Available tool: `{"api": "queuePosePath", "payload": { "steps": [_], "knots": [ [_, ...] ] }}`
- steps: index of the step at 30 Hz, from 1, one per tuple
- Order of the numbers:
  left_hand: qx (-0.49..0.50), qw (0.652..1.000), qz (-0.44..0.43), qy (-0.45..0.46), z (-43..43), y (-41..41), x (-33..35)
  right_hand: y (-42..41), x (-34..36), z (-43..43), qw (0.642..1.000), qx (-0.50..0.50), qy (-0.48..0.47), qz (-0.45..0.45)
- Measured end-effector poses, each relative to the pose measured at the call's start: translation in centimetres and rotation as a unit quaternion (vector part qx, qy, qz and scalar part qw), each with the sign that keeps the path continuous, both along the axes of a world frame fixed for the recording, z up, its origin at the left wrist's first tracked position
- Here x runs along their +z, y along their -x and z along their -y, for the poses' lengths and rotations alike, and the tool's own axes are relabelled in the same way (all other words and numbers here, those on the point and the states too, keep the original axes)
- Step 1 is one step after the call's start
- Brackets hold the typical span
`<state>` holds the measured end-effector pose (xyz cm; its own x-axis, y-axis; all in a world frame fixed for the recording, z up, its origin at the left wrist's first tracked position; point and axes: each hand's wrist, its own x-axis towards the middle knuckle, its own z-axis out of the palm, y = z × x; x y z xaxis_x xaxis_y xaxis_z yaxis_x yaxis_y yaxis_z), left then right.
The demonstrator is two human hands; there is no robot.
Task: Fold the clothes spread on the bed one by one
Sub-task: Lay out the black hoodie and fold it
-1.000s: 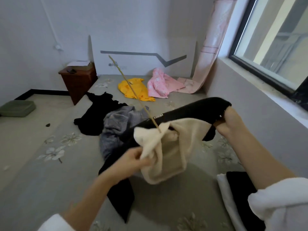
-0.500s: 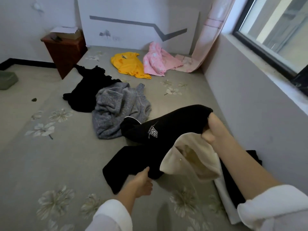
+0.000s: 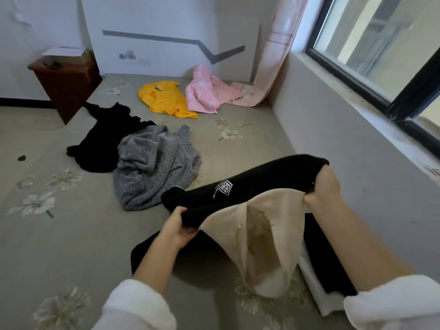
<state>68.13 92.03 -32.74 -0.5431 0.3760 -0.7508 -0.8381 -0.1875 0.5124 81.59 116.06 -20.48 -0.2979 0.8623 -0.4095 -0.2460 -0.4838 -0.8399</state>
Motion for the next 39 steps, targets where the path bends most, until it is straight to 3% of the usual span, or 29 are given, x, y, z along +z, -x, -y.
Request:
{"api": "queuePosePath", "payload": {
  "steps": [2, 4, 9, 11, 14, 16, 21, 25, 29, 34, 39],
  "knots": [
    [-0.012, 0.995, -0.098, 0.012, 2.0, 1.8, 3.3, -1.1, -0.5, -0.9, 0.995, -0.09, -0.039, 0.03],
    [-0.029, 0.978, -0.202, 0.03, 4.2, 3.4, 7.5, -1.4, -0.6, -1.5, 0.987, -0.112, -0.107, 0.043],
    [-0.04, 0.932, -0.352, 0.084, 6.9, 8.6, 16.1, 1.0, 2.3, -3.2, 0.967, -0.043, -0.245, 0.051],
    [-0.06, 0.928, -0.35, 0.108, 6.5, 11.2, 17.2, 2.6, 3.1, -4.5, 0.963, 0.03, -0.254, 0.087],
    [-0.086, 0.949, -0.276, 0.123, 4.7, 13.8, 17.5, 5.4, 3.0, -6.2, 0.949, 0.145, -0.219, 0.171],
    [-0.066, 0.957, -0.242, 0.142, 3.2, 14.9, 17.8, 7.5, 2.5, -7.0, 0.947, 0.169, -0.193, 0.195],
    [-0.012, 0.947, -0.297, 0.122, 1.2, 17.2, 20.4, 10.7, 3.9, -8.3, 0.912, 0.069, -0.324, 0.241],
    [0.032, 0.918, -0.394, 0.027, 2.1, 17.0, 23.5, 9.6, 6.7, -7.6, 0.887, 0.001, -0.42, 0.192],
    [0.043, 0.893, -0.446, -0.044, 4.7, 14.0, 21.9, 6.3, 5.4, -5.1, 0.883, -0.046, -0.442, 0.152],
    [0.057, 0.904, -0.404, 0.131, 7.9, 8.8, 12.5, 1.4, -2.0, -1.4, 0.871, -0.009, -0.445, 0.207],
    [-0.053, 0.939, -0.232, 0.249, 9.8, 4.7, 1.6, -3.4, -10.9, 1.4, 0.861, 0.063, -0.375, 0.336]
  ]
}}
